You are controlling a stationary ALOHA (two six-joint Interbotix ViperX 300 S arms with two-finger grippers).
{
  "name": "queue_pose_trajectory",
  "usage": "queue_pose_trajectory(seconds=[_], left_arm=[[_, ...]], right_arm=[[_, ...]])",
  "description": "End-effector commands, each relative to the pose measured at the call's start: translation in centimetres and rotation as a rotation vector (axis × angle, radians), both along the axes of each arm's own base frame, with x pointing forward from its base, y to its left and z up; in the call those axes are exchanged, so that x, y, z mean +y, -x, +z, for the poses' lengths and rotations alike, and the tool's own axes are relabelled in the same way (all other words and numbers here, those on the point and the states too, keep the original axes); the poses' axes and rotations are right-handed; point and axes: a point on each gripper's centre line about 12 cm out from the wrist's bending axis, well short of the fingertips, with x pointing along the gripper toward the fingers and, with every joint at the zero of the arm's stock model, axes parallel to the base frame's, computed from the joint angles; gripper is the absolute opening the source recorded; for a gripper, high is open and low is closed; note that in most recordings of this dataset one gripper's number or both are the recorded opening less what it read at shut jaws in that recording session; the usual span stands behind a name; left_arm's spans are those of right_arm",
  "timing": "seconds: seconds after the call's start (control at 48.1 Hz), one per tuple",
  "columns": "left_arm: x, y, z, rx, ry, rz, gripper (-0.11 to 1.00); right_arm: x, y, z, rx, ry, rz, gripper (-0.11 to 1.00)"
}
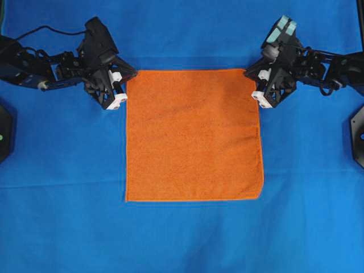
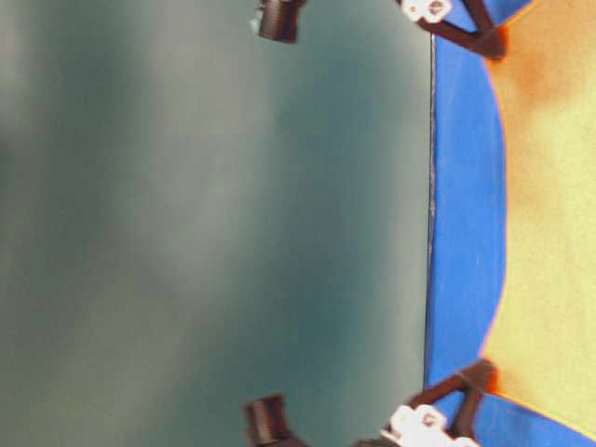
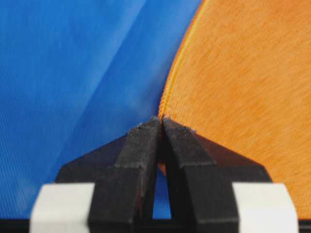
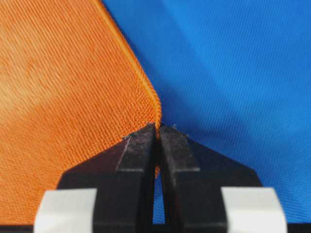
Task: Fold the orange towel.
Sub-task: 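Pull the top corners toward the bottom edge, folding the towel in half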
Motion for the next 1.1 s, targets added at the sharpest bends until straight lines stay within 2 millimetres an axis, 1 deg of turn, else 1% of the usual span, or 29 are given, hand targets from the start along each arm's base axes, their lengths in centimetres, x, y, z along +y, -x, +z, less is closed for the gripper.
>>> queue_pose_trajectory(seconds=[0.0,0.125,0.229,0.374,0.457,0.623,0.831,0.935,1.081], left_arm=[[-0.4,-0.5,2.6,-0.047,-0.023,-0.020,0.01],[-1.6,-0.1,4.2,-0.040,-0.024,-0.056,0.01],[-3.1,-0.2,5.1,-0.043,-0.022,-0.100,0.01],[-5.7,-0.1,5.9,-0.032,-0.006,-0.175,0.01],[-7.6,0.0,6.1,-0.015,0.003,-0.231,0.01],[-11.7,0.1,6.1,0.016,0.030,-0.351,0.01],[-16.2,0.1,5.7,0.026,0.103,-0.438,0.01],[-17.9,0.1,5.5,0.033,0.143,-0.461,0.01],[-20.0,-0.1,4.1,0.073,0.183,-0.487,0.01]], right_arm=[[0.2,-0.3,2.0,-0.054,0.021,0.006,0.00],[1.3,-0.3,3.5,-0.073,0.028,0.040,0.00],[2.7,-0.3,4.7,-0.078,0.023,0.079,0.00],[4.8,0.0,5.9,-0.084,-0.009,0.120,0.00],[6.5,0.3,6.4,-0.097,-0.034,0.155,0.00],[10.0,0.9,6.1,-0.090,-0.098,0.233,0.00],[14.5,0.9,5.6,-0.057,-0.183,0.340,0.00],[16.2,1.1,5.2,-0.040,-0.210,0.380,0.00],[17.6,1.1,4.6,-0.015,-0.237,0.410,0.00]])
